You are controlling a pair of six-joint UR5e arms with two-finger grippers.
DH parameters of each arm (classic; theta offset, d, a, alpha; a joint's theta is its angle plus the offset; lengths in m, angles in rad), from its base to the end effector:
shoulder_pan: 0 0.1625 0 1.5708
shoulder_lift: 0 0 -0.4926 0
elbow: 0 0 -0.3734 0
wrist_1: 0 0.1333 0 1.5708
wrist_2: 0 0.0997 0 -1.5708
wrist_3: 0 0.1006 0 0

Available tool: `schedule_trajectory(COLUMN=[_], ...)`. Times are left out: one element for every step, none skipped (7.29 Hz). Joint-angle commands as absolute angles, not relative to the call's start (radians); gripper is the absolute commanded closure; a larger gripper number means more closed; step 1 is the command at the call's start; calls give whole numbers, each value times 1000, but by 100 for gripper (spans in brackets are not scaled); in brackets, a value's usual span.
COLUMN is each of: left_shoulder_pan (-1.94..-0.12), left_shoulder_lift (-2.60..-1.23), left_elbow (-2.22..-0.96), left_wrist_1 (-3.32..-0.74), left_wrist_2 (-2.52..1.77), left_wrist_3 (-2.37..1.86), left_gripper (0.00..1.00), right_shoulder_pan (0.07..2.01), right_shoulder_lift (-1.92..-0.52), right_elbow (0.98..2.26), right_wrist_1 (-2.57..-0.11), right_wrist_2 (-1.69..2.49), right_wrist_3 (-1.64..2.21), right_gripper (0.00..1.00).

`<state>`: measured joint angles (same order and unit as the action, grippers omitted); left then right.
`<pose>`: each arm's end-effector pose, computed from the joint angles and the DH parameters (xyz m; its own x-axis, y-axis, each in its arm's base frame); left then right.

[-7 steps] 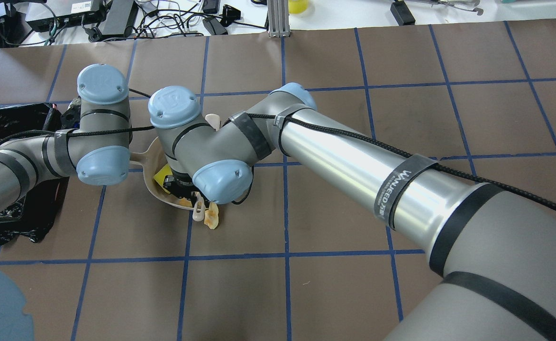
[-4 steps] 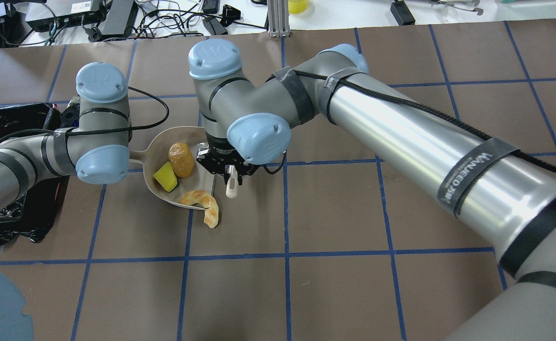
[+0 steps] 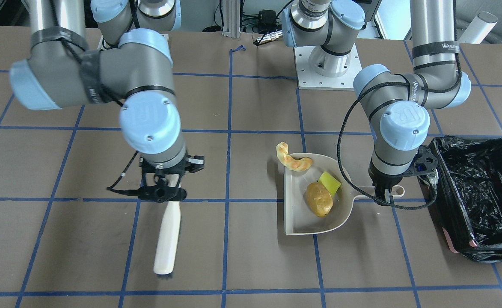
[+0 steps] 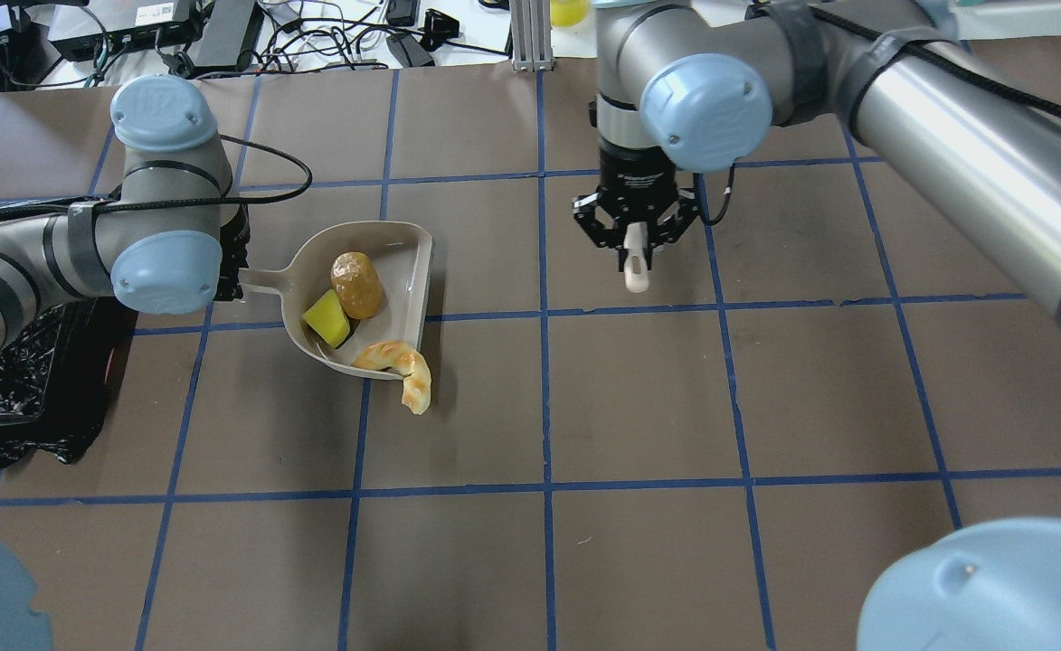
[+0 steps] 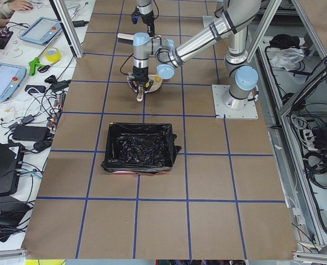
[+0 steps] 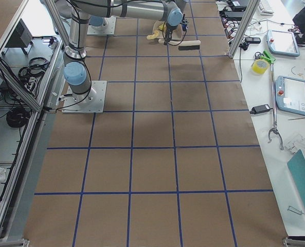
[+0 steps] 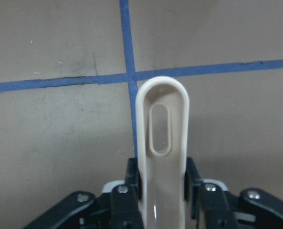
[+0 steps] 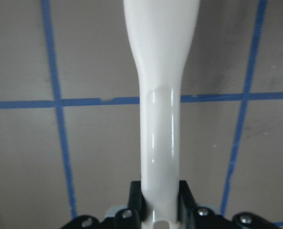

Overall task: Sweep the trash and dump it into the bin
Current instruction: 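Lift the dustpan toward the bin while the right gripper withdraws the brush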

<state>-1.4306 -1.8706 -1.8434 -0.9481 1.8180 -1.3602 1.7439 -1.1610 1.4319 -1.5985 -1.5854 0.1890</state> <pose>-0.0288 -0.5735 0.3385 -0.0639 -0.9980 -0.0019 -0.9664 0.0623 -0.2495 0.2381 -0.5965 0.3928 -0.9982 0.0071 0.0592 0.0207 0.9720 0.2339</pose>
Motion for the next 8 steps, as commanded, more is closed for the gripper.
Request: schedule_trajectory(left_shoulder_pan=[-1389,-1352,-1320,-1299,-1263,-1223,-1179,-1133], left_shoulder_lift=[-1865,-1862,-1862,-1861,-1858,-1853,-1844,-1833], left_elbow=[-1758,-1718,-1676,-1631,-1600,-1576,-1557,-1533], left_wrist_1=[-1061,-1090,-1144,-1153,-1201,-1215,-1236,-1258], left_wrist_2=[1761,1726,1701,1701,1700,1700,1700,1701], left_wrist_3=[-1353,-1341,-1324,-1269,-1258,-1196,-1127,-1067], left_gripper=[100,100,100,100,100,100,100,100], right_shoulder_pan=[1564,1478,1389,1335,1304,1280,1255,1240], right_shoulder_lift=[-1181,-1189,-1189,-1184,-1172,-1167,-1163,-1138], right_elbow=[1451,1486,1526,1555,1586,1618,1634,1637], right_wrist_1=[-1580,-1589,-1617,-1687,-1753,-1790,-1843,-1859], right_wrist_2=[-1632,-1653,-1695,-1698,-1700,-1698,-1710,-1724], right_wrist_3=[16,-80,-150,-232,-295,-325,-395,-396], right_gripper=[100,100,100,100,100,100,100,100])
